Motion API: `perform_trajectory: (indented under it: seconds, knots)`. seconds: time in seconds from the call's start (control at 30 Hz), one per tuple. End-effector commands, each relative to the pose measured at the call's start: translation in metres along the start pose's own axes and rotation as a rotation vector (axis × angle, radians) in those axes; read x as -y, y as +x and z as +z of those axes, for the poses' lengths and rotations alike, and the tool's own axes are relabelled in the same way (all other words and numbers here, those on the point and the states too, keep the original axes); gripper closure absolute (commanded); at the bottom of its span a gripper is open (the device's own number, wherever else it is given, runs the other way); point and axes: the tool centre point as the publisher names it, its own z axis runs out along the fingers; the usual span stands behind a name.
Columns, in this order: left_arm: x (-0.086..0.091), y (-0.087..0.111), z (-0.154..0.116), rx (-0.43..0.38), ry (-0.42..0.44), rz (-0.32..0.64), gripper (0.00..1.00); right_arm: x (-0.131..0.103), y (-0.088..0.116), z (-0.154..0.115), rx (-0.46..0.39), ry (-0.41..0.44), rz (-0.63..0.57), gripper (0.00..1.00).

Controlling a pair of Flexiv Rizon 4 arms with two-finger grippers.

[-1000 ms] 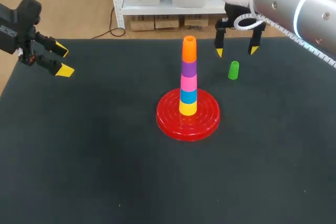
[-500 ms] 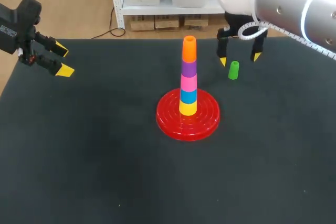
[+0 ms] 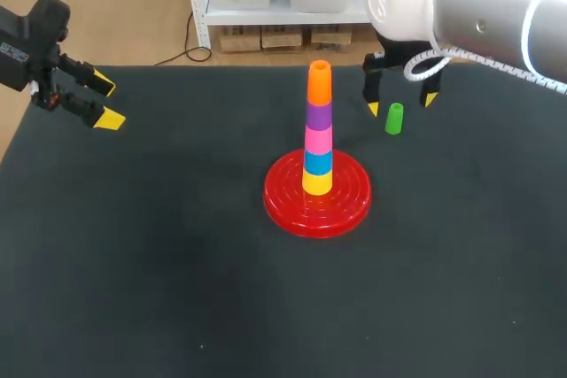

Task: Pick up and stack the cylinders on the red base in this order: pink,purple,orange,green

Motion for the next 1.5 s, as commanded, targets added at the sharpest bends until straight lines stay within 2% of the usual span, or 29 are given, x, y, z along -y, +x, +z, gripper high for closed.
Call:
perform_trajectory:
  seconds: [0.03, 0.2, 0.23, 0.27, 0.3, 0.4, 0.6, 0.77, 0.87, 0.9, 1.5]
  knots:
    - [0.000, 0.001, 0.000, 0.002, -0.002, 0.001, 0.00, 0.000, 0.007, 0.000, 0.226, 0.003, 0.006, 0.00]
    - [0.000, 0.001, 0.000, 0.002, -0.002, 0.001, 0.00, 0.001, 0.004, -0.001, 0.241, 0.000, 0.014, 0.00]
    - [0.000, 0.001, 0.000, 0.002, -0.002, 0.001, 0.00, 0.001, 0.003, -0.001, 0.242, 0.000, 0.014, 0.05]
    - [0.000, 0.001, 0.000, 0.002, -0.002, 0.001, 0.00, 0.001, 0.003, -0.001, 0.243, 0.001, 0.015, 0.21]
    - [0.000, 0.001, 0.000, 0.002, -0.002, 0.001, 0.00, 0.001, 0.002, -0.001, 0.242, 0.001, 0.015, 0.26]
    - [0.000, 0.001, 0.000, 0.002, -0.002, 0.001, 0.00, 0.001, 0.001, -0.001, 0.237, 0.005, 0.013, 0.30]
    - [0.000, 0.001, 0.000, 0.002, -0.002, 0.001, 0.00, 0.001, 0.000, 0.001, 0.228, 0.013, 0.008, 0.29]
    - [0.000, 0.001, 0.000, 0.002, -0.002, 0.001, 0.00, 0.000, 0.000, 0.001, 0.229, 0.015, 0.006, 0.34]
    - [0.000, 0.001, 0.000, 0.002, -0.002, 0.001, 0.00, 0.000, 0.000, 0.004, 0.226, 0.017, 0.006, 0.47]
    - [0.000, 0.001, 0.000, 0.002, -0.002, 0.001, 0.00, 0.000, -0.001, 0.004, 0.225, 0.018, 0.006, 0.49]
    - [0.000, 0.001, 0.000, 0.002, -0.002, 0.001, 0.00, -0.003, -0.005, 0.008, 0.217, 0.014, 0.006, 0.54]
